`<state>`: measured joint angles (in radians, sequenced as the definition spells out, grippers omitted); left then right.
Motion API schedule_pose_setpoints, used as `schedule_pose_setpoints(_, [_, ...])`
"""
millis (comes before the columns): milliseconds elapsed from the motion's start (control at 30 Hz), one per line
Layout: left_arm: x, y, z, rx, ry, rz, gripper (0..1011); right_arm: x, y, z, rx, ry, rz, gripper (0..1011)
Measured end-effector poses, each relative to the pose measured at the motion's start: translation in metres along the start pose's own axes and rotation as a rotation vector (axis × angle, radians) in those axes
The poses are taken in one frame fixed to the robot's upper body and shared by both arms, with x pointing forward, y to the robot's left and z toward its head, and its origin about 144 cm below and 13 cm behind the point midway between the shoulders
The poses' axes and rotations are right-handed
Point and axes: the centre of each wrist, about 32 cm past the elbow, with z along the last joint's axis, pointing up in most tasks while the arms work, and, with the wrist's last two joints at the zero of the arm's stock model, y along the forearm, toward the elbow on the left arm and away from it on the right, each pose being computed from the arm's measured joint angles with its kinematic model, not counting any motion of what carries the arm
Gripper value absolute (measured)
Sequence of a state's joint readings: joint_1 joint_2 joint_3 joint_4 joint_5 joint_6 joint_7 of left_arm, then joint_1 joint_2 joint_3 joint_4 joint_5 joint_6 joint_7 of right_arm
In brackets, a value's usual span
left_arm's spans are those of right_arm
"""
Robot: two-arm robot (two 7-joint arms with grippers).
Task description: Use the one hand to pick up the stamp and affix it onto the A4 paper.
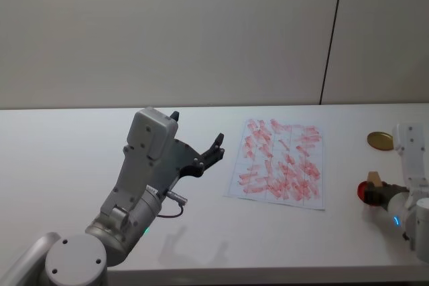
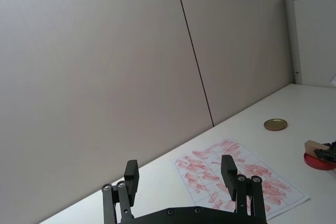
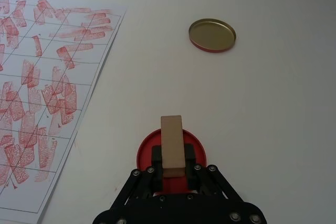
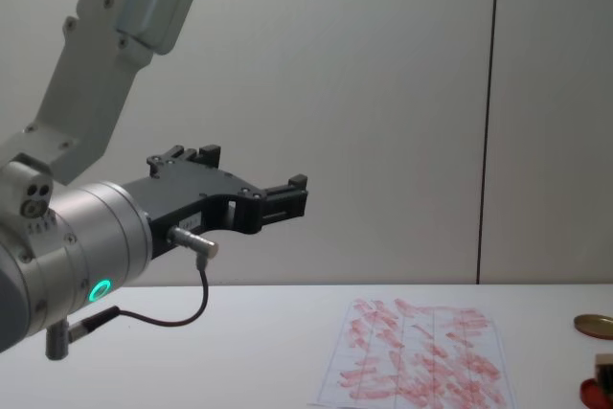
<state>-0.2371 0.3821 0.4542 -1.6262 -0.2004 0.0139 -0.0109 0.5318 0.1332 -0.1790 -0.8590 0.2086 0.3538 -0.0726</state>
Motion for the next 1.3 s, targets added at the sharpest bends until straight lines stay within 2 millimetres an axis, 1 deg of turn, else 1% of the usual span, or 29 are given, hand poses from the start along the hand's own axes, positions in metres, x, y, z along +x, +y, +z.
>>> schedule_pose_setpoints(400, [0.000,0.000,0.000,0.000,0.000,0.000,993,0.000,0.000,0.001,-0.005,0.011,-0.008,217])
schedule_pose_setpoints(633, [0.000,0.000,0.000,0.000,0.000,0.000,993,0.000,-0.004,0.006,0.032,0.017,-0.004,217])
schedule_pose_setpoints(967, [0.000,0.000,0.000,0.000,0.000,0.000,993,-0.006,-0.019,0.025,0.137,0.014,0.024,217])
schedule_pose_setpoints(1067, [0.000,0.000,0.000,0.000,0.000,0.000,993,-0.011,-0.027,0.033,0.175,0.004,0.052,217])
schedule_pose_setpoints(1300, [0.000,0.000,0.000,0.000,0.000,0.000,993,-0.026,-0.039,0.043,0.210,-0.024,0.123,217])
